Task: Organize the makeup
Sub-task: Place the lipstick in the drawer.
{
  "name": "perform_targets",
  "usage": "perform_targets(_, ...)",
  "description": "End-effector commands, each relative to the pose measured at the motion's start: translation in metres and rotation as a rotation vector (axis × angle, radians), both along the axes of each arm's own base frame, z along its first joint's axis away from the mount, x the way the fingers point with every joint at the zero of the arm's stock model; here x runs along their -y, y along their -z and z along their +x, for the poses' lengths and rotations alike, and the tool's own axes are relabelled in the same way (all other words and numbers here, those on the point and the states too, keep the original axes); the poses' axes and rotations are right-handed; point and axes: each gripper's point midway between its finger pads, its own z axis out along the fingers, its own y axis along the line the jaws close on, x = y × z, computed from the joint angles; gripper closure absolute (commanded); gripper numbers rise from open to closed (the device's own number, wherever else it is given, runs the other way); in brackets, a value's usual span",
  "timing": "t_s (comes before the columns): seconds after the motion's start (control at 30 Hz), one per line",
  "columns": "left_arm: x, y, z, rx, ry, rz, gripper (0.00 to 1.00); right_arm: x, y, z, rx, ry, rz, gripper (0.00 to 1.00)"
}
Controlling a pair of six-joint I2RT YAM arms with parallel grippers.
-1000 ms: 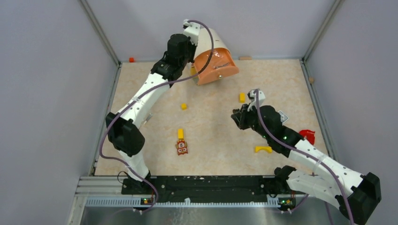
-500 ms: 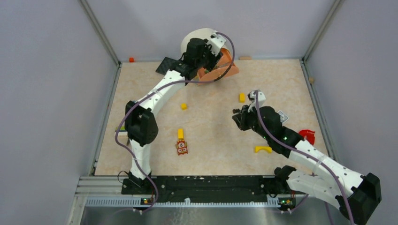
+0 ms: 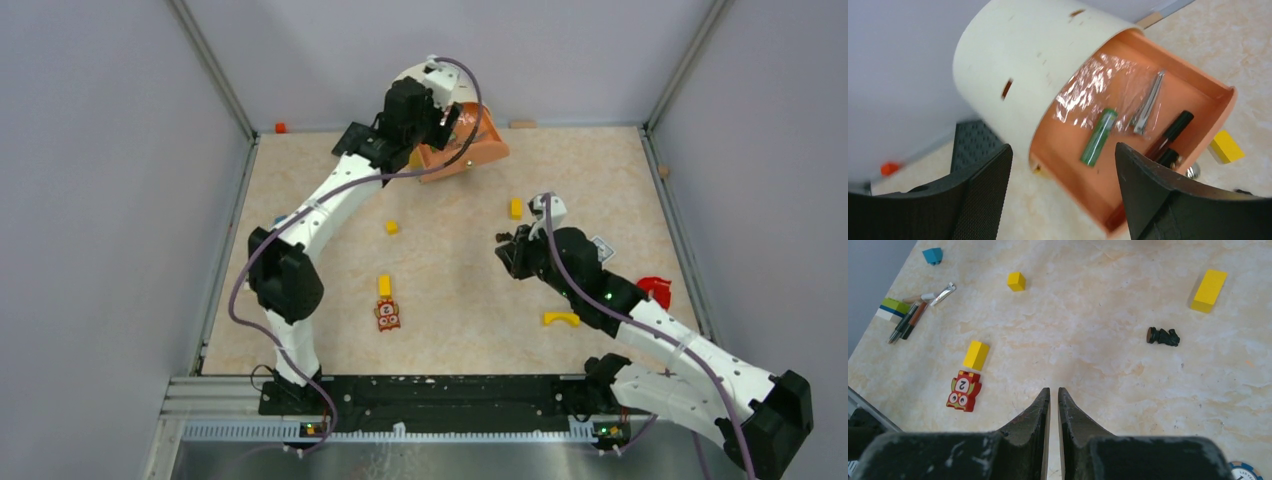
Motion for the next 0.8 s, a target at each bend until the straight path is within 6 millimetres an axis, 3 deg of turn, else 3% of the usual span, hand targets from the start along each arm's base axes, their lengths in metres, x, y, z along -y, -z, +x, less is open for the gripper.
perform_targets(0.0, -0.068, -0.051, -0.054, -0.03, -0.311, -0.257, 0.19, 0.001, -0.011, 0.003, 0.052, 0.007, 0.028, 0.9)
perform_targets(0.07, -0.087, -0.028, -0.087, -0.1, -0.369, -0.327, 0.18, 0.001, -0.01, 0.003, 0.055, 0.006, 0.025, 0.9)
perform_targets(0.2, -0.122, 0.051, -0.136, -0.284, -0.505, -0.318, 0.16, 0.002, -0.004, 0.002, 0.051, -0.007, -0.006, 0.89)
perform_targets(0.3, -0.146, 0.113, -0.159, -0.448, -0.562, -0.33, 0.18, 0.002, 0.001, 0.002, 0.039, -0.017, -0.039, 0.89)
perform_targets(0.4, -0.181, 0.161, -0.173, -0.593, -0.657, -0.399, 0.21, -0.002, 0.003, 0.0, 0.024, -0.049, -0.053, 0.88)
perform_targets(0.6, -0.234, 0.201, -0.174, -0.61, -0.824, -0.392, 0.22, -0.012, 0.01, -0.004, -0.001, -0.104, -0.05, 0.88)
perform_targets(0.77, -0.254, 0.218, -0.162, -0.605, -0.896, -0.34, 0.24, -0.015, 0.012, -0.005, -0.013, -0.119, -0.055, 0.88)
